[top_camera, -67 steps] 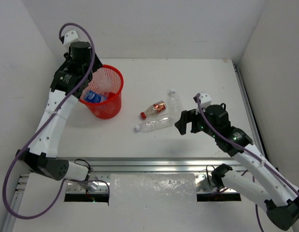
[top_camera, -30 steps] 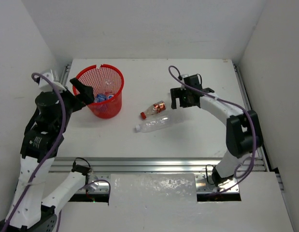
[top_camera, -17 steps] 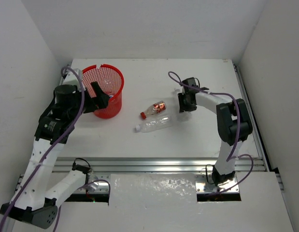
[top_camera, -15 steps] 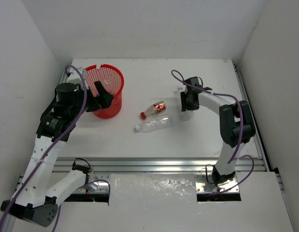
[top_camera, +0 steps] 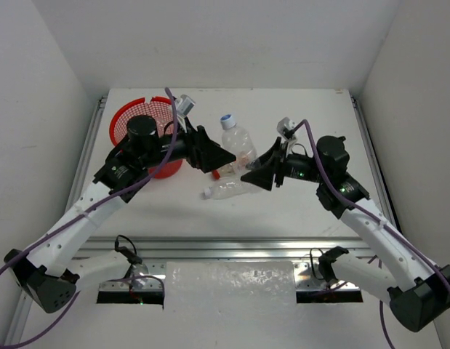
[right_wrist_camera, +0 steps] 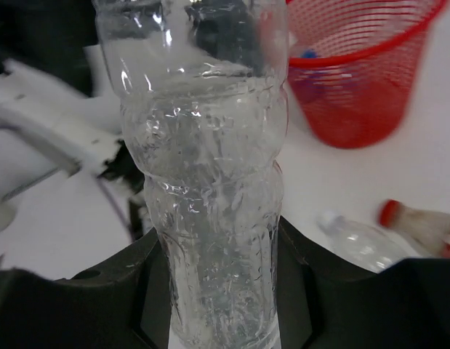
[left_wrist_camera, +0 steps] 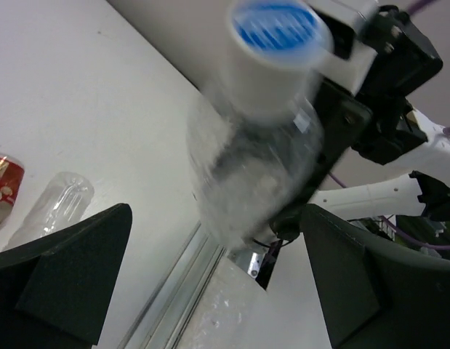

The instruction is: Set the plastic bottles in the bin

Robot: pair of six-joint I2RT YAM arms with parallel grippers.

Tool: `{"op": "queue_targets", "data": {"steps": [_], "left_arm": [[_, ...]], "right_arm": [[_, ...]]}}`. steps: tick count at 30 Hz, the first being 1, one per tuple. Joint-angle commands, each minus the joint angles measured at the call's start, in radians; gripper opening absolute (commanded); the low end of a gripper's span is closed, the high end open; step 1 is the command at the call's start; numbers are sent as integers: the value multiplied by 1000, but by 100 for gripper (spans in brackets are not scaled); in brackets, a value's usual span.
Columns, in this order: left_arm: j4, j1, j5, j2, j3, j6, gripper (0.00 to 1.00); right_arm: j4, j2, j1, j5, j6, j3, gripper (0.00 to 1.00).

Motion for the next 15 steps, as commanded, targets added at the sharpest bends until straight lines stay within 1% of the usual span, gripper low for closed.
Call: {"op": "queue_targets", "data": {"steps": [1, 5, 6, 7, 10, 11, 12, 13, 14, 15], "left_arm": [[125, -27, -14, 15, 19, -15, 100], [212, -54, 32, -5, -19, -21, 100], [266, -59, 50, -14, -33, -28, 100], [283, -64, 59, -19, -39, -31, 100], [314, -77, 63, -28, -50, -35, 97], [318, -79, 78, -20, -47, -36, 92], [321, -79, 93, -14, -43, -36, 83], [318, -80, 104, -8, -37, -36, 65], [306, -82, 96, 3, -19, -35, 19], [255, -82, 73, 4, -5, -32, 8]], "right_arm": [[78, -15, 76, -185, 39, 26, 23], [30, 3, 109, -190, 37, 68, 23], [24, 6, 125, -188, 34, 72, 23], [12, 17, 131, -194, 31, 83, 23], [-13, 22, 183, -217, -1, 102, 24], [-27, 22, 206, -200, -17, 108, 25], [-34, 19, 211, -181, -26, 111, 25], [-37, 17, 211, -161, -24, 109, 27], [-48, 5, 209, -101, -29, 109, 32], [-56, -3, 209, -66, -27, 108, 42]]}}
